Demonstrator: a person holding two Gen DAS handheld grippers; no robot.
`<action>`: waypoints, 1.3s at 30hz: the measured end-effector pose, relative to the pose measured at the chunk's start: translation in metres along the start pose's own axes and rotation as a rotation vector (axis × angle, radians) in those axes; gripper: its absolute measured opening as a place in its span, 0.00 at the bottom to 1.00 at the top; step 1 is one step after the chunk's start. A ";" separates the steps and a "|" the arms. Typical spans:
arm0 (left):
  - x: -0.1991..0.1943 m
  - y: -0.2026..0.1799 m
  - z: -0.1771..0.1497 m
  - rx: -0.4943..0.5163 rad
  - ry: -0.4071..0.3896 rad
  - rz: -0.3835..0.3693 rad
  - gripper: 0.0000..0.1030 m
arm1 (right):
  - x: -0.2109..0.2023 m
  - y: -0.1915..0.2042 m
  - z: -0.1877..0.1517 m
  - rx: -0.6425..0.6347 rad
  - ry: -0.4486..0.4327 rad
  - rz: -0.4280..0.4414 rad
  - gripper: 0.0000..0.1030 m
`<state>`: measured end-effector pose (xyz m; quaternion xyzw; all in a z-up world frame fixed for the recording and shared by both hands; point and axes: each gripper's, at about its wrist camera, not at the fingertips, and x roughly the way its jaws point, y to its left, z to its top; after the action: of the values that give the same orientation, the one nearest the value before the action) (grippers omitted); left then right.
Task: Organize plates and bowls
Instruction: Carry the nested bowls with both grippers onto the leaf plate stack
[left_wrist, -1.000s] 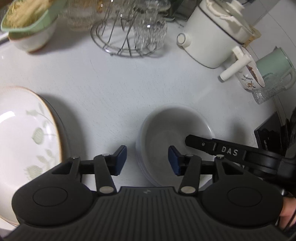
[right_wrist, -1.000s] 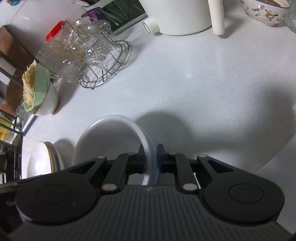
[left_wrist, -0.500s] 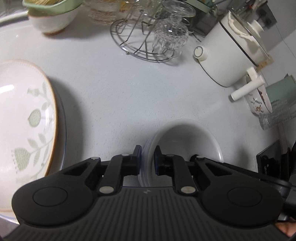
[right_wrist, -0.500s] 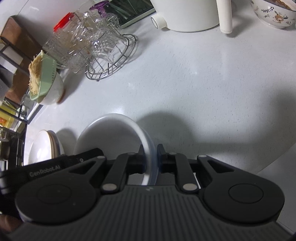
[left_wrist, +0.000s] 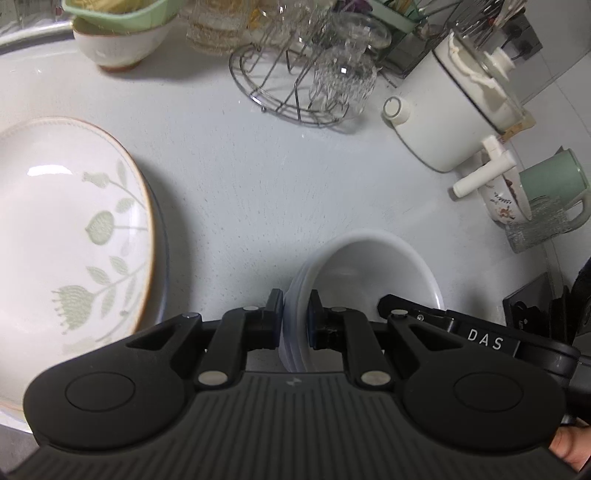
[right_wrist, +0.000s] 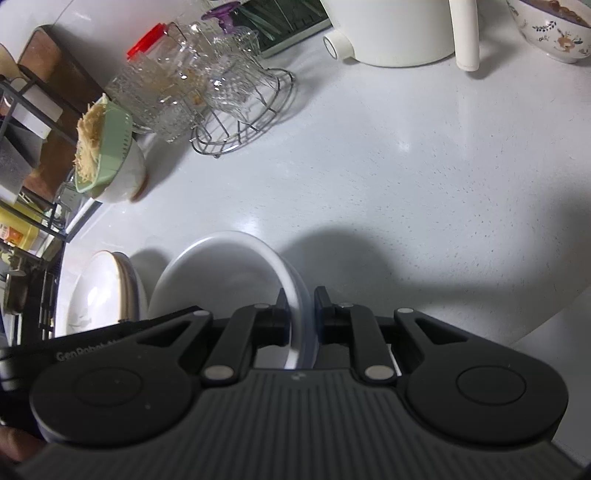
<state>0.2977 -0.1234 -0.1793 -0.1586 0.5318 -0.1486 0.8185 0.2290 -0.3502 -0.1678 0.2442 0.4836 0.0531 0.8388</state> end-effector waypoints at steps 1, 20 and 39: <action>-0.006 0.001 0.002 -0.002 -0.001 -0.004 0.15 | -0.003 0.003 0.000 0.005 -0.003 0.001 0.15; -0.119 0.034 0.043 -0.025 -0.032 -0.025 0.15 | -0.055 0.102 0.010 -0.005 -0.041 0.012 0.16; -0.153 0.112 0.039 -0.161 -0.089 0.072 0.16 | -0.015 0.182 0.005 -0.135 0.049 0.078 0.17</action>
<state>0.2823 0.0456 -0.0849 -0.2110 0.5106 -0.0686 0.8307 0.2521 -0.1972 -0.0702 0.2045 0.4896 0.1241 0.8385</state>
